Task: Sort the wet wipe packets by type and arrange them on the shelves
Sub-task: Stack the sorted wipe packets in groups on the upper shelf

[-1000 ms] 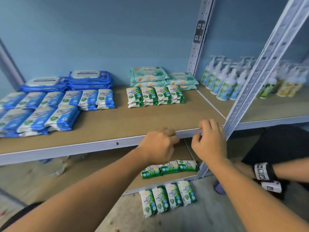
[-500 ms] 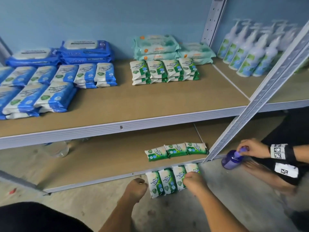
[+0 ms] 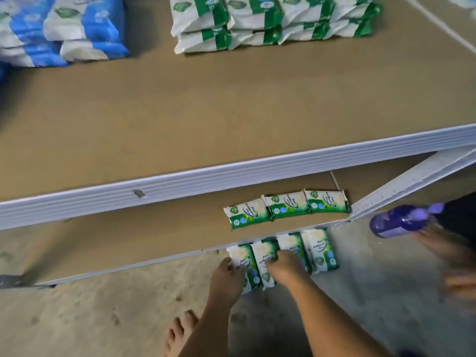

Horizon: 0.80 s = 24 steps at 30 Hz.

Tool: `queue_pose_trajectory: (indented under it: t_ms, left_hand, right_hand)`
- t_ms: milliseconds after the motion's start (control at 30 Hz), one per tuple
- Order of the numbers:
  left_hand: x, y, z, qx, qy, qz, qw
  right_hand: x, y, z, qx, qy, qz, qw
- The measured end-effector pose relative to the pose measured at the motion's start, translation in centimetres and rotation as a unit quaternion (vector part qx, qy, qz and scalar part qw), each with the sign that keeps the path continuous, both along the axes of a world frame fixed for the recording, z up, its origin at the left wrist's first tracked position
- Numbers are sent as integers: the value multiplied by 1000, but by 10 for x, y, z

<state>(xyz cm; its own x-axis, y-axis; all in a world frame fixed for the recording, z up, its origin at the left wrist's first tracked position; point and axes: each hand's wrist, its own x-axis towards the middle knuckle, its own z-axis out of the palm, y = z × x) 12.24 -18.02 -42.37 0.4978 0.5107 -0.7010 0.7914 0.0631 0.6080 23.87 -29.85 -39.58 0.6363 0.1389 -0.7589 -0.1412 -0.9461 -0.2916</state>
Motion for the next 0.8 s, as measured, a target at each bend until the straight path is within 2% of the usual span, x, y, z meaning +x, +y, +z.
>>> queue_pose_trajectory:
  t_ms: [233, 400, 567, 700, 800]
  left_hand:
    - [14, -3, -34, 50, 45, 2, 998]
    - [13, -3, -32, 38, 19, 34, 998]
    - [0, 0, -26, 15, 7, 43, 999]
    - [-10, 5, -13, -3, 1, 11, 1000]
    - [-22, 6, 1, -17, 3, -7, 1000]
  right_hand:
    - [6, 12, -24, -52, -13, -13, 998]
    - [12, 14, -16, -58, -25, 22, 998]
    - [-1, 17, -16, -11, -67, 73, 995]
    - [-19, 17, -13, 34, -37, 72, 996]
    - [-30, 11, -1, 45, -51, 66, 995]
